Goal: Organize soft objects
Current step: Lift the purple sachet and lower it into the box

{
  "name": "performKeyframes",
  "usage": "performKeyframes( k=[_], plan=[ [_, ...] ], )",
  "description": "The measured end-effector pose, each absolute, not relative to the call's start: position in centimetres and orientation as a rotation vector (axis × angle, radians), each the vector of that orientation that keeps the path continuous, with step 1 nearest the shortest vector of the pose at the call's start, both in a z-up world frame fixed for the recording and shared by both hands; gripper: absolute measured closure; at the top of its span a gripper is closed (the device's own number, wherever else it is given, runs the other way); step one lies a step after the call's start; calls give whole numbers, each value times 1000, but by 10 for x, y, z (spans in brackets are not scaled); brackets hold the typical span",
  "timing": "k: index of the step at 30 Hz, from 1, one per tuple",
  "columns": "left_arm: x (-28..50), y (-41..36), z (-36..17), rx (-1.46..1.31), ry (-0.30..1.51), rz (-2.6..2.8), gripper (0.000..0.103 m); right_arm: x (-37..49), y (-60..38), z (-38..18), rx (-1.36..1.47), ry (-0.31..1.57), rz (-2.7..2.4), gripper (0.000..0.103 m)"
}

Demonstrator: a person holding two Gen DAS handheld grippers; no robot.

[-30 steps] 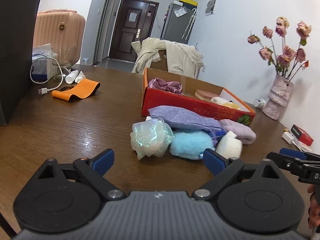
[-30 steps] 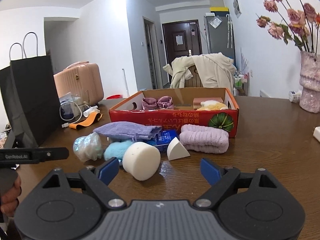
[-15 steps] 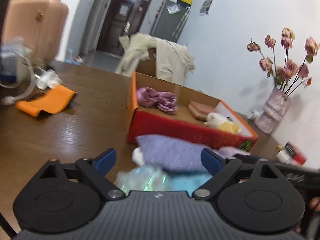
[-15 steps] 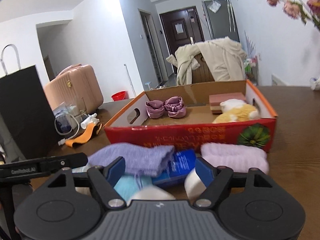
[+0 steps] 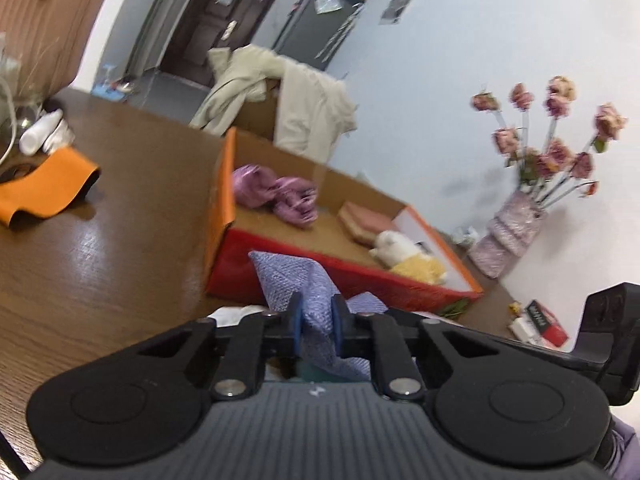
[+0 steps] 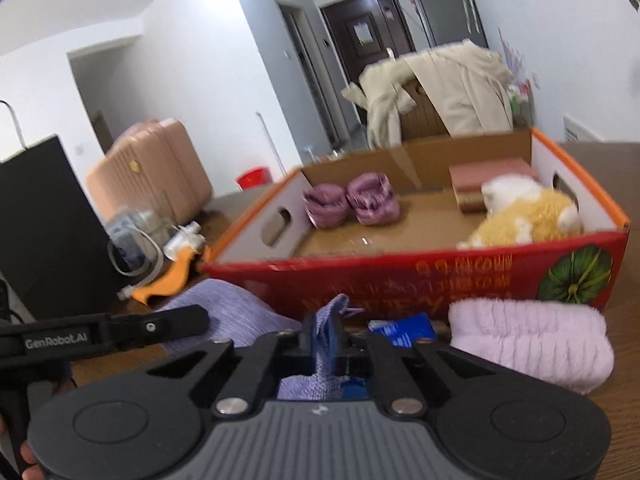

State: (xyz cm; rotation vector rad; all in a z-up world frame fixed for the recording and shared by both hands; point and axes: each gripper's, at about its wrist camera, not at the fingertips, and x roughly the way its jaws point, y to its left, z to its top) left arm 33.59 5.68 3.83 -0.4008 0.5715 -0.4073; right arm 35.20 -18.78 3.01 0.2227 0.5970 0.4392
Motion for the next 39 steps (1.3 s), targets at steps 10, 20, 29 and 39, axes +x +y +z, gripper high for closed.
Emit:
performKeyframes(
  k=[10,20,29,39],
  plan=[
    [241,23,84,-360,463,-475,92,255,-215,79,174,428,458,100],
    [167,-2,14,-335,651,-427,92,175,-249,30,169,562,369,93],
    [153,-1,-3,-291,687,-365,91,161,-272,-2,305,609,365,46],
    [157,1,-8,-299,693,-358,91,180,-248,-8,273,636,419,85]
  ],
)
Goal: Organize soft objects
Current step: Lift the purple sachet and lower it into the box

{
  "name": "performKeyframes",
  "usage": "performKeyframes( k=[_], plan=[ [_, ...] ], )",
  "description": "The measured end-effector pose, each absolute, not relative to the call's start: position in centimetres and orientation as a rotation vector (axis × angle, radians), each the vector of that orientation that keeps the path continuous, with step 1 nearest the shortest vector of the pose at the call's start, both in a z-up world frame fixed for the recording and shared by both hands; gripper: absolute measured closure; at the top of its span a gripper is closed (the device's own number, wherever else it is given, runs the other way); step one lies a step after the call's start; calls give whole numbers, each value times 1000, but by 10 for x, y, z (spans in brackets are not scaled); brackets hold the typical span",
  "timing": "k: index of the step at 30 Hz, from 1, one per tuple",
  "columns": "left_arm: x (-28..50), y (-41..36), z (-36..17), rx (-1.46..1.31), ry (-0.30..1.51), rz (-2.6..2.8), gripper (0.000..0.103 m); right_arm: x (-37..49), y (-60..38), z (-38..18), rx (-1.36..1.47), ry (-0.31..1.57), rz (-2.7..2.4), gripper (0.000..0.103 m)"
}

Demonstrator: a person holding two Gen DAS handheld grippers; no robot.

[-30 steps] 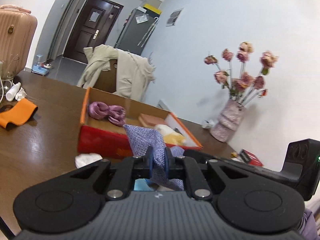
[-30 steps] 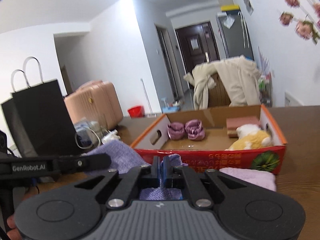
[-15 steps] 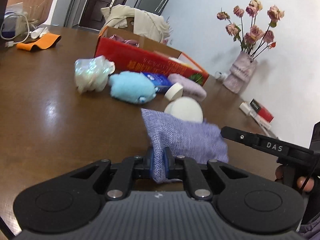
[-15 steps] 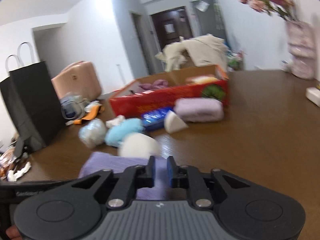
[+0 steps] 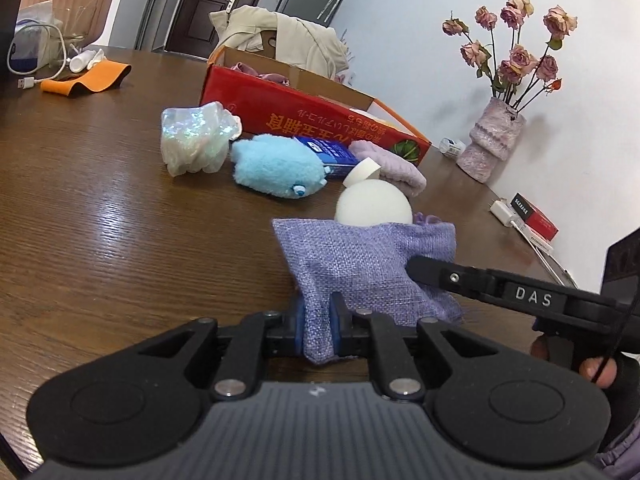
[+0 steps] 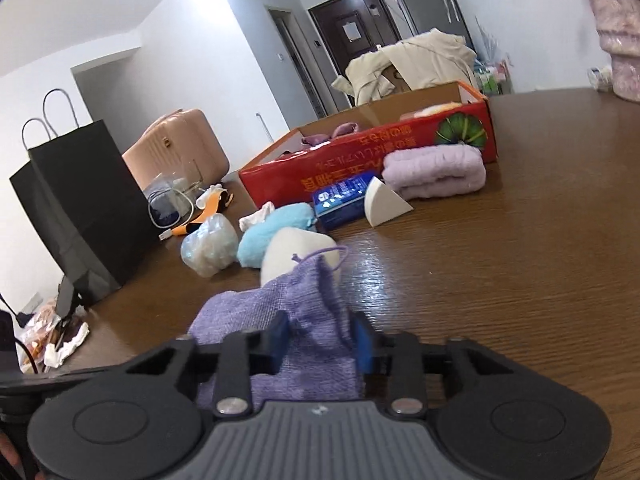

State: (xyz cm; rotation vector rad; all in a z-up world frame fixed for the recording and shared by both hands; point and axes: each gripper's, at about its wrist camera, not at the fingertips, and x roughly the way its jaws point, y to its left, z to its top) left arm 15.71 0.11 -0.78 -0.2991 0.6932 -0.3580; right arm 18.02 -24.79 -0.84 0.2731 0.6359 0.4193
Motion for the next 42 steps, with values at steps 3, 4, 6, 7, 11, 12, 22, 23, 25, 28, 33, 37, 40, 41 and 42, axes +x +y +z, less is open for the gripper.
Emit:
performKeyframes(
  k=[3,4,6,7,11,12,22,23,25,28,33,37,40,41,42],
  plan=[
    [153,2,-1,-292,671,-375,90,167,-242,-1,216,608,406,95],
    [151,0,2,-286,661,-387,91,163,-241,3,191,599,398,96],
    [145,-3,10,-275,635,-426,91,157,-235,8,125,603,373,97],
    [143,-4,14,-272,622,-443,91,154,-233,12,105,595,363,97],
    [134,-7,40,-263,534,-540,92,151,-234,39,87,565,397,98],
    [136,-6,48,-272,511,-561,92,152,-237,47,96,542,407,98],
    [275,-22,103,-242,476,-517,92,289,-232,116,91,456,448,98],
    [298,-25,108,-236,486,-507,92,310,-230,118,89,462,439,98],
    [340,-29,114,-247,528,-493,92,359,-228,122,85,491,414,98],
    [419,-39,115,-251,633,-514,92,430,-224,122,62,543,346,97],
    [537,-48,80,-314,789,-450,92,539,-213,94,26,683,248,97],
    [599,-45,37,-327,920,-327,91,601,-199,62,52,814,254,97],
    [615,-38,21,-347,999,-284,90,619,-196,42,57,884,243,96],
    [617,-36,21,-350,1002,-288,87,621,-196,37,41,895,217,96],
    [618,-37,22,-333,998,-292,79,623,-198,31,29,903,179,95]
  ],
)
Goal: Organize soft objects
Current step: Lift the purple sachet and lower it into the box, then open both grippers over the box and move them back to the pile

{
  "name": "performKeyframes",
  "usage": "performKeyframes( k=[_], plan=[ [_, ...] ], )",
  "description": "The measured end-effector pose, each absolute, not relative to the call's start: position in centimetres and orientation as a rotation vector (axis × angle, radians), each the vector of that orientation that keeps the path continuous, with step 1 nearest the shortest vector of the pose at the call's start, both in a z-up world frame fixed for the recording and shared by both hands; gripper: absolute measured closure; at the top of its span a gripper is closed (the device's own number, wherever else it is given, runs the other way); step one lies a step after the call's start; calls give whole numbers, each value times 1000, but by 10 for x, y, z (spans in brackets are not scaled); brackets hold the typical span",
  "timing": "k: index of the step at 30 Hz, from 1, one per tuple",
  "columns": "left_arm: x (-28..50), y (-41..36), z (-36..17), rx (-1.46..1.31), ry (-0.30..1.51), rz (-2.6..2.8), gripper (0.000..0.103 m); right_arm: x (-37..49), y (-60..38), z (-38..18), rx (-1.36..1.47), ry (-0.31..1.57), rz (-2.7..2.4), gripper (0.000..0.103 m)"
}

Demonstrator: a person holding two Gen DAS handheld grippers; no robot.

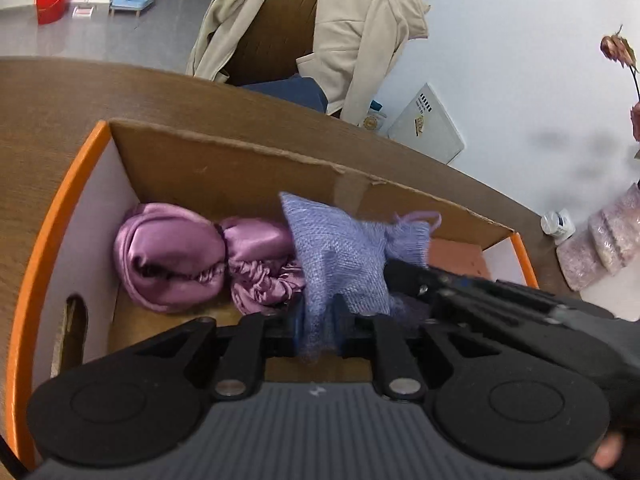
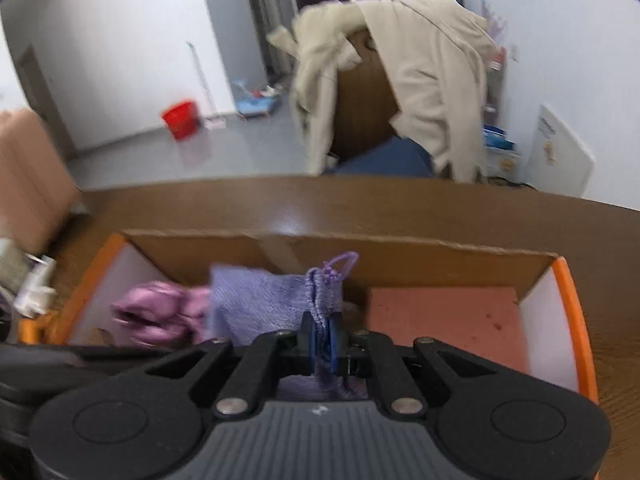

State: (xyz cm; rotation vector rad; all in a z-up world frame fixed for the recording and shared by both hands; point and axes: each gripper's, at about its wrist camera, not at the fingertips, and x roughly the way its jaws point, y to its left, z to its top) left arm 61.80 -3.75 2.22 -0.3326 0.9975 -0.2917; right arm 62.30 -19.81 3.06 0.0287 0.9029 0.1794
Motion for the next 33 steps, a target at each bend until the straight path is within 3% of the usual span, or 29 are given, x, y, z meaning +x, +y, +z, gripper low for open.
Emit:
performKeyframes(
  k=[1,3,7,12,19,24,33],
  plan=[
    [618,-39,23,-313,991,-294,72,623,-201,25,26,910,153,95],
    [614,-41,27,-299,976,-303,67,624,-211,21,99,930,164,95],
    [595,-42,49,-238,914,-292,38,611,-223,43,147,877,191,89],
    [555,-37,105,-163,814,-315,35,576,-230,99,102,763,185,54],
    [484,-20,180,-113,690,-265,28,515,-254,172,98,647,197,53],
    [419,-14,215,-61,599,-249,25,454,-270,210,78,560,201,43],
    [269,-20,189,122,343,-162,18,308,-286,186,24,398,262,28]
  ],
)
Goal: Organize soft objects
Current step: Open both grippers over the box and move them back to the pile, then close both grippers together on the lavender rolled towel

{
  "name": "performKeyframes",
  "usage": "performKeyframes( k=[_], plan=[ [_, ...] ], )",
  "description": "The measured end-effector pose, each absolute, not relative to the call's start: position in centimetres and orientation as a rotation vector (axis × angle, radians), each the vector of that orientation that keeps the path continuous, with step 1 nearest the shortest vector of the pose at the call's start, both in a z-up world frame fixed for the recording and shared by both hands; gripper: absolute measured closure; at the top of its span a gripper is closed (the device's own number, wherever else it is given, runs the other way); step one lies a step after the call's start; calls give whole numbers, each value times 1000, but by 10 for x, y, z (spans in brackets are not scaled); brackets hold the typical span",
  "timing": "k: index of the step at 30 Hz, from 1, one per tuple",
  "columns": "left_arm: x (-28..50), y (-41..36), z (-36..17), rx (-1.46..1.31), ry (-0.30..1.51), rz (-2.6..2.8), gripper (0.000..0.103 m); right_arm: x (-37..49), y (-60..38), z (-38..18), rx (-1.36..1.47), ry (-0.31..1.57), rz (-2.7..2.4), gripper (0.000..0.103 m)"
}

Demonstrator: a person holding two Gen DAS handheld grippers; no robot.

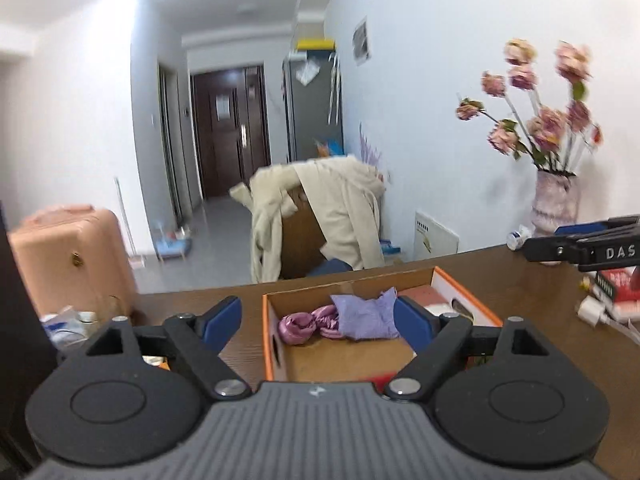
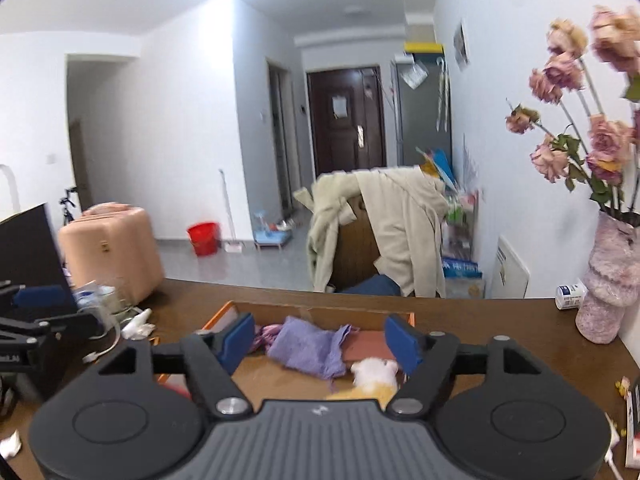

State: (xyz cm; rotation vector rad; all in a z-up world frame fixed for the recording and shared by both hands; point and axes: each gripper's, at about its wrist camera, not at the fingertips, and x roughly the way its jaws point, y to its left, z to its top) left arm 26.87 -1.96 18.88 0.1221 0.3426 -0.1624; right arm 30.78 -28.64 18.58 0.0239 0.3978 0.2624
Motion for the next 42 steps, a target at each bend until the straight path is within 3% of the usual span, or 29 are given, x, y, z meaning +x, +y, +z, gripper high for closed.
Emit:
performKeyframes(
  k=[4,6,13,26,35,38,40,42],
  plan=[
    [214,-16,161,85,317,-206,15,248,-282,158,-18,349,281,27],
    [189,-16,146,73,314,-210,14,218,-278,142,-36,320,307,19],
    [124,-4,92,-38,368,-208,8,130,-273,78,-21,327,293,16],
    [150,-12,55,-60,512,-201,9,136,-272,40,55,450,312,14],
    [204,-38,54,-71,562,-281,25,198,-289,35,119,489,268,20],
    [239,-59,63,-84,558,-356,36,233,-304,36,138,510,232,25],
    [267,-76,66,-91,570,-401,50,260,-313,35,161,531,225,29],
    [300,-96,63,-80,600,-426,55,289,-324,31,196,556,231,35]
  ],
)
